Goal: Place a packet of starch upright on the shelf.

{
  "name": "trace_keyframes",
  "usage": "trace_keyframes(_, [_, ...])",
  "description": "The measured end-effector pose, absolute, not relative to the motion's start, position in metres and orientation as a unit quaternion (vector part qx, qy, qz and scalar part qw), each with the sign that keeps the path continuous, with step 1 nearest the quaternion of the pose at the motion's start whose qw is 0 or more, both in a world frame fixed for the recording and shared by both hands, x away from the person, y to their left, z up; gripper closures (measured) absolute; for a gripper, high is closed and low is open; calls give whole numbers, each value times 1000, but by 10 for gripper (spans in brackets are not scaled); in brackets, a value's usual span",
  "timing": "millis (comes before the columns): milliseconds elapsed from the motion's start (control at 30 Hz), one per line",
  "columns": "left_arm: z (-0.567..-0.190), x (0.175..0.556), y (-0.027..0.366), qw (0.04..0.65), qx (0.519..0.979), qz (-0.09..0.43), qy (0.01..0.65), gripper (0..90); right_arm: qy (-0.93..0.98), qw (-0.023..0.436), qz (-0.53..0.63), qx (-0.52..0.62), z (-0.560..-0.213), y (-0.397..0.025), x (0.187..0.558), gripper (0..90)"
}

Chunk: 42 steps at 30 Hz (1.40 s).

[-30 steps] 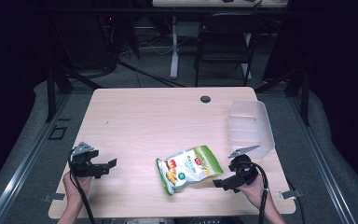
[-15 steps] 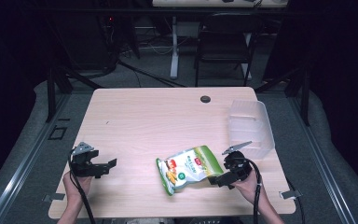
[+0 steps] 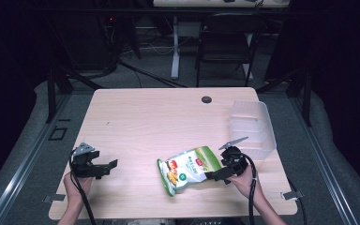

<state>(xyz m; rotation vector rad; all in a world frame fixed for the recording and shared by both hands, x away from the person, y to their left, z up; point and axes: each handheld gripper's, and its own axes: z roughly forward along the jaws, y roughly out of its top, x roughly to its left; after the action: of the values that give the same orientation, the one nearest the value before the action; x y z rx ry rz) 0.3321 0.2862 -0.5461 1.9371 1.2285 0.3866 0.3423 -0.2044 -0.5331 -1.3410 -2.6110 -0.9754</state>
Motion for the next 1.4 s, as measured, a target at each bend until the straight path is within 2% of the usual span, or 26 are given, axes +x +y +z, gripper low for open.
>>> trace_keyframes(533, [-546, 332, 286, 396, 765, 152, 484, 89, -843, 39, -297, -446, -543, -191, 355, 18])
trace_keyframes(700, [-546, 331, 285, 399, 763, 154, 485, 89, -851, 51, -284, -439, -546, -189, 358, 52])
trace_keyframes(867, [-546, 331, 285, 398, 763, 153, 485, 89, -851, 42, -282, -440, -545, -187, 359, 85])
trace_keyframes(900, [-546, 331, 285, 400, 763, 154, 484, 88, -850, 42, -278, -445, -545, -188, 359, 125])
trace_keyframes(1067, [-545, 331, 286, 403, 762, 153, 483, 85, -844, 42, -279, -456, -545, -188, 360, 179])
trace_keyframes(1233, [-545, 331, 286, 406, 759, 151, 486, 85, -831, 46, -295, -468, -542, -196, 361, 360])
trace_keyframes(1267, [-545, 331, 286, 406, 759, 151, 486, 85, -831, 46, -295, -468, -542, -196, 361, 360])
trace_keyframes(1300, [-544, 331, 286, 404, 761, 151, 484, 85, -830, 42, -294, -471, -542, -200, 361, 439])
trace_keyframes(1400, [-544, 332, 285, 406, 761, 153, 482, 86, -825, 44, -302, -475, -543, -202, 361, 504])
